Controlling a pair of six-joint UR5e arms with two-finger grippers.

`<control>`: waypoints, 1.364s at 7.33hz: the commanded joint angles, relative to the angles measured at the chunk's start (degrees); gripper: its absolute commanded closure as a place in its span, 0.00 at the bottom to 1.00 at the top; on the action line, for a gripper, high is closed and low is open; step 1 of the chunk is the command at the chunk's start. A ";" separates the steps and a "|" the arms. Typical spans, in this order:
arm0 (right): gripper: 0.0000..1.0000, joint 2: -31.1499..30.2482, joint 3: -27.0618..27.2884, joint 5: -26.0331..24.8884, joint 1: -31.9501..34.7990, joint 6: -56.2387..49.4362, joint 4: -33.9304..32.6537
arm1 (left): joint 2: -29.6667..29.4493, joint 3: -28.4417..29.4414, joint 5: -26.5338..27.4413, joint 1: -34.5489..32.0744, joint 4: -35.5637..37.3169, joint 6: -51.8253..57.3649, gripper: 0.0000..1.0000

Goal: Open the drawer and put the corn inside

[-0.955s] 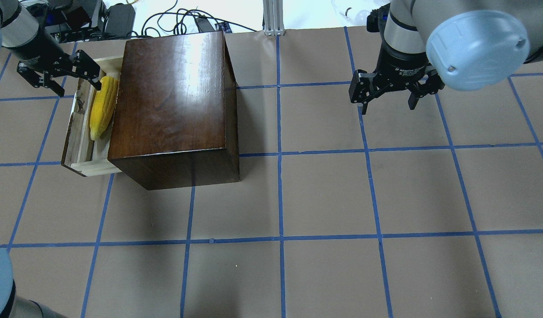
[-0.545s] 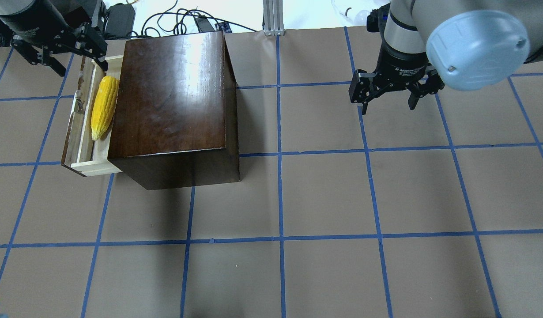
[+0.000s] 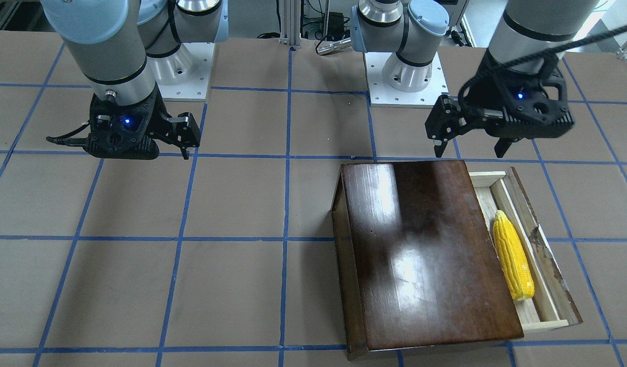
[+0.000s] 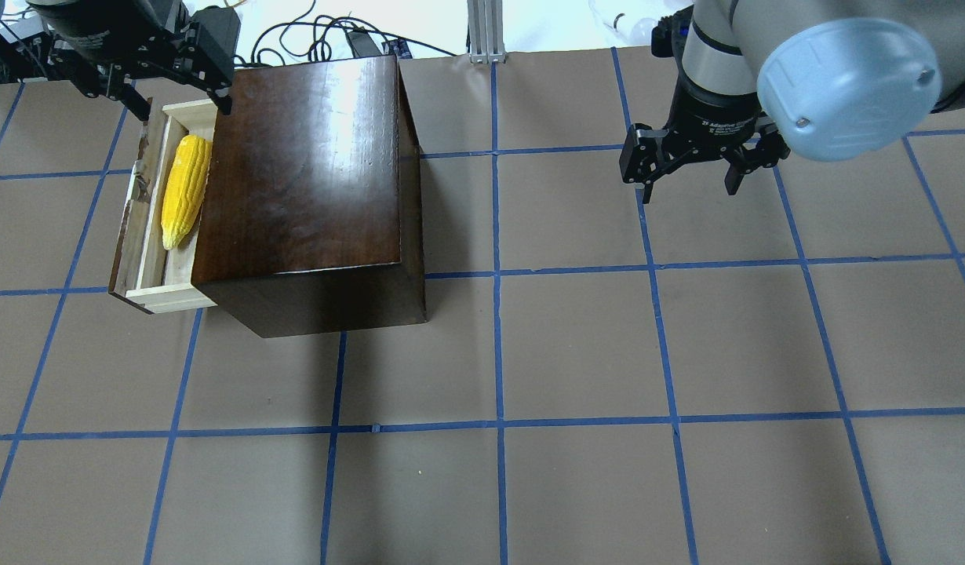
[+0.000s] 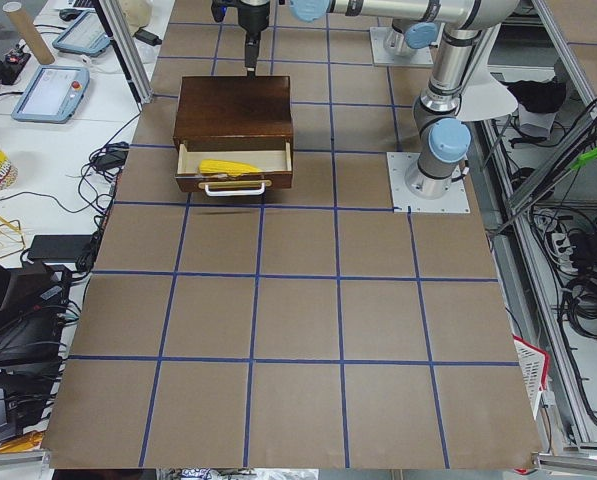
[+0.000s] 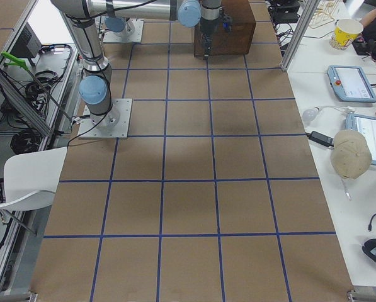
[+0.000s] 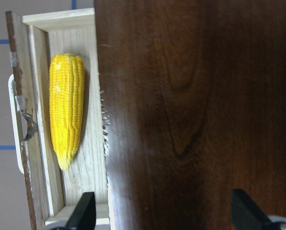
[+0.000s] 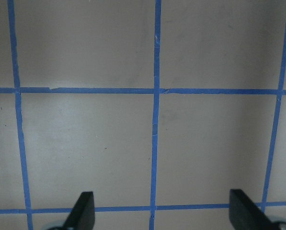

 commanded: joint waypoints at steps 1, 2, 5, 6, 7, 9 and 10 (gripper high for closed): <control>0.00 0.05 0.00 -0.07 0.00 0.00 0.04 | 2.64 -4.49 -0.08 -2.04 0.27 -2.52 0.00; 0.00 -0.03 0.00 -0.07 0.00 0.00 -0.05 | 2.74 -6.43 -0.08 -1.00 1.75 -2.34 0.00; 0.00 -0.04 0.00 -0.16 0.00 0.00 0.04 | 3.09 -6.80 -2.45 -0.02 4.31 -2.95 0.00; 0.00 0.05 0.00 -0.16 0.00 0.00 0.04 | 3.18 -6.71 -2.54 -0.02 4.31 -3.04 0.00; 0.00 0.05 0.00 -0.16 0.00 0.00 0.04 | 3.09 -6.63 -2.63 0.07 4.31 -2.52 0.00; 0.00 -0.03 0.00 -0.16 0.00 0.00 0.04 | 3.35 -6.19 -2.63 0.07 4.31 -2.95 0.00; 0.00 -0.04 0.00 -0.16 0.00 0.00 0.04 | 3.87 -6.27 -2.37 0.07 3.88 -2.95 0.00</control>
